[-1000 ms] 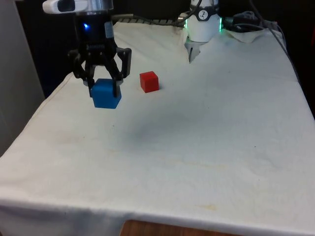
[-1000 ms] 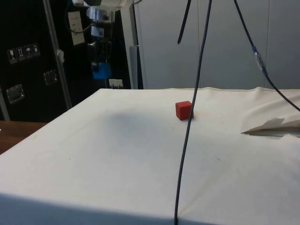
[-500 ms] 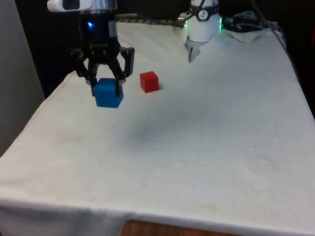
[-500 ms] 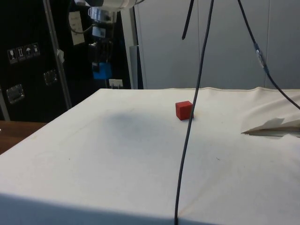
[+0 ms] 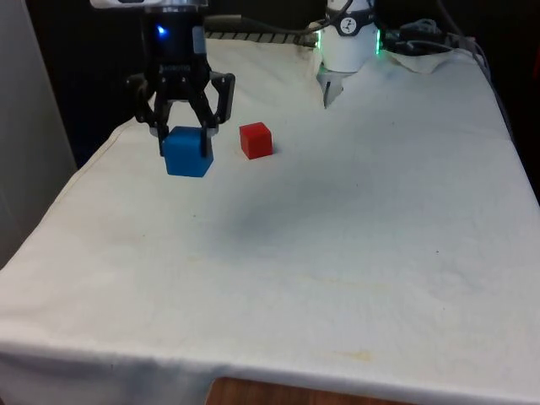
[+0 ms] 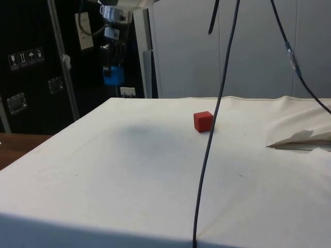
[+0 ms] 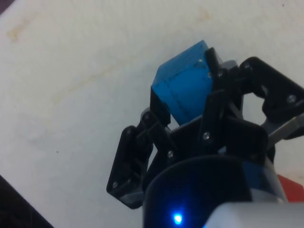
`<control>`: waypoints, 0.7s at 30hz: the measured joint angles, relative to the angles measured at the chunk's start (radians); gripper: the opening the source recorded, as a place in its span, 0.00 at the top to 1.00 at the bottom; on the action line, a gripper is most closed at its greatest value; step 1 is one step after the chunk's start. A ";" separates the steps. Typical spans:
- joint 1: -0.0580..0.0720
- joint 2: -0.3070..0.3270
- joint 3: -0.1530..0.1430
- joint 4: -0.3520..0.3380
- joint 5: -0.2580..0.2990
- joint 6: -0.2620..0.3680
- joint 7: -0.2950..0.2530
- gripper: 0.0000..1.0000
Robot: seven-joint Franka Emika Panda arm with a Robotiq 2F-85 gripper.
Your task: Stack the two cubes.
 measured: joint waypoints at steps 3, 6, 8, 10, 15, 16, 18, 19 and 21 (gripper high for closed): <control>0.003 -0.017 0.003 -0.020 -0.008 0.013 -0.001 0.99; 0.009 -0.041 0.009 -0.050 -0.023 0.032 -0.002 0.99; 0.011 -0.053 0.012 -0.066 -0.033 0.042 -0.002 0.99; 0.011 -0.060 0.014 -0.075 -0.037 0.046 -0.002 0.99; 0.014 -0.093 0.027 -0.119 -0.062 0.066 -0.002 0.99; 0.014 -0.100 0.029 -0.128 -0.068 0.069 -0.002 0.99; 0.015 -0.113 0.034 -0.147 -0.079 0.077 -0.002 0.99; 0.015 -0.120 0.036 -0.157 -0.084 0.081 -0.002 0.99; 0.015 -0.127 0.038 -0.166 -0.089 0.084 -0.002 0.99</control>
